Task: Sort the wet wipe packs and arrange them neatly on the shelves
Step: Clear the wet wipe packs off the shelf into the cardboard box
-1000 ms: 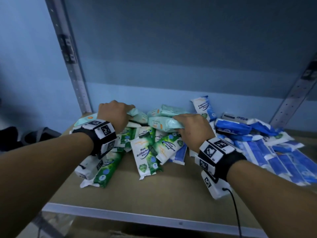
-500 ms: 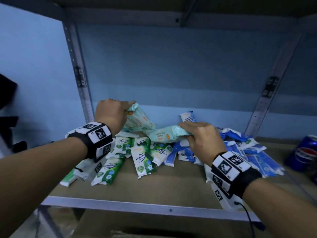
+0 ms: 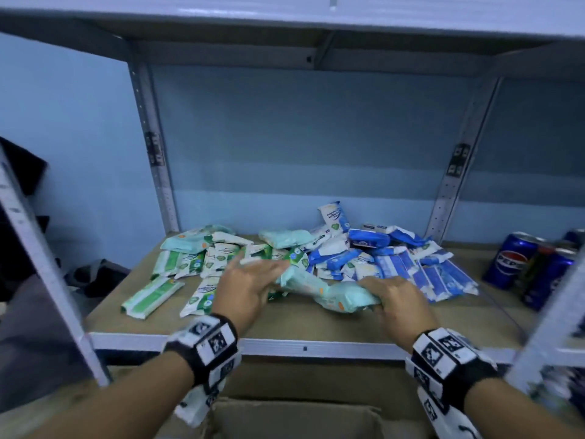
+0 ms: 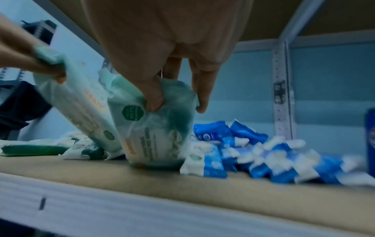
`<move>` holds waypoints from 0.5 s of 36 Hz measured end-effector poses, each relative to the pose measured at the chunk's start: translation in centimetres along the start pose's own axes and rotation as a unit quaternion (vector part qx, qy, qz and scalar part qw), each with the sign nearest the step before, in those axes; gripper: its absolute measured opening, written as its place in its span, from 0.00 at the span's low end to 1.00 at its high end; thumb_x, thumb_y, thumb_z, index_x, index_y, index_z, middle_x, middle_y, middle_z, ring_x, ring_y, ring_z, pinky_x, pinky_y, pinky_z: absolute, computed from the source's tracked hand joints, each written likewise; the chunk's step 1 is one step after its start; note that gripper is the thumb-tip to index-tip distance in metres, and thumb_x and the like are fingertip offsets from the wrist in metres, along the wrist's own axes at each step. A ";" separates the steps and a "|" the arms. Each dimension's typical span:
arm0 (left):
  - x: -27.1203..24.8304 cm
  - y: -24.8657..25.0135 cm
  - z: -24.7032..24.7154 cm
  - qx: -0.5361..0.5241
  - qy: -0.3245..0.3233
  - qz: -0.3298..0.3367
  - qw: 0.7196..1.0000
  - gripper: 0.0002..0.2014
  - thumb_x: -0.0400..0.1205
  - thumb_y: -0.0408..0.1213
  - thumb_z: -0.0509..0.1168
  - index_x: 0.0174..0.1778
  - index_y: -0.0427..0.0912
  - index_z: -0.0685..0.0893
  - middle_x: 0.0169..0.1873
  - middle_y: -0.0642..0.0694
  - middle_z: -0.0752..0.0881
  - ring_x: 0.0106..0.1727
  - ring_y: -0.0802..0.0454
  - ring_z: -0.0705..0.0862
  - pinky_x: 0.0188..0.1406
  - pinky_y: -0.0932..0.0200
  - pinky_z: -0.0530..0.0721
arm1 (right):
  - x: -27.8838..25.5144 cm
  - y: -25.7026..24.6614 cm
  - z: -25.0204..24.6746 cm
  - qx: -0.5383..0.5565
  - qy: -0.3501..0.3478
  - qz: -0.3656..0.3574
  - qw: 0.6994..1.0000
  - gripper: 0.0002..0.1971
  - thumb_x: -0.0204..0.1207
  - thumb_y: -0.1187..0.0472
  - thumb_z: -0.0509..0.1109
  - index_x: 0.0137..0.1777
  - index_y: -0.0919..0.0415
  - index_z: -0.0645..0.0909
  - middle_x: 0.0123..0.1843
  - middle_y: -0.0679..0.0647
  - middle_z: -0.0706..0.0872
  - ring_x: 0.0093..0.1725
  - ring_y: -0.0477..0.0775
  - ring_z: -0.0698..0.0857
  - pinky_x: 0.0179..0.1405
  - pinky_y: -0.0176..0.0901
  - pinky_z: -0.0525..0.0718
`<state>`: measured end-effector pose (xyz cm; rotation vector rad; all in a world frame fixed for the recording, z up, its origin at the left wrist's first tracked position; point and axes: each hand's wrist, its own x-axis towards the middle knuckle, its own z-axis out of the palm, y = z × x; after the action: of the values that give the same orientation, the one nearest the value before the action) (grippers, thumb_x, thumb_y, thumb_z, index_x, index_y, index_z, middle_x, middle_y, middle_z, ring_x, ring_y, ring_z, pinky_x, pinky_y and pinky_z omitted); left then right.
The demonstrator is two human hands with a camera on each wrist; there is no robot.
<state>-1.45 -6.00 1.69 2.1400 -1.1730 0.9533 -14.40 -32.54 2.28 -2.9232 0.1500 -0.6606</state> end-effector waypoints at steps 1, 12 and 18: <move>-1.2 0.3 0.4 -0.015 -0.006 -0.005 1.000 0.18 0.77 0.36 0.65 0.62 0.50 0.89 0.57 0.53 0.90 0.56 0.53 0.90 0.67 0.27 0.77 | -0.7 0.4 0.5 0.009 -0.010 0.021 1.000 0.24 0.64 0.68 0.74 0.58 0.46 0.86 0.50 0.50 0.91 0.50 0.60 0.86 0.40 0.53 0.86; -6.5 -0.7 -0.2 -0.053 -0.205 -0.097 0.972 0.33 0.67 0.22 0.63 0.66 0.52 0.85 0.62 0.48 0.88 0.63 0.44 0.84 0.63 0.53 0.83 | -2.6 0.2 1.4 0.081 -0.274 0.140 0.948 0.37 0.59 0.42 0.83 0.63 0.42 0.64 0.57 0.44 0.69 0.66 0.51 0.65 0.59 0.45 0.75; -6.8 -0.4 -0.4 0.021 -0.342 -0.157 0.926 0.38 0.66 0.72 0.68 0.73 0.64 0.75 0.73 0.57 0.76 0.79 0.51 0.65 0.73 0.53 0.71 | -1.4 -1.3 2.8 0.079 -0.226 0.209 0.948 0.37 0.65 0.20 0.61 0.67 0.43 0.69 0.75 0.50 0.70 0.74 0.58 0.66 0.68 0.53 0.73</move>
<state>-3.74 -2.13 -3.40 2.6859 -1.0406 0.0710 -14.33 -30.71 -0.61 -2.6683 0.6052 0.0611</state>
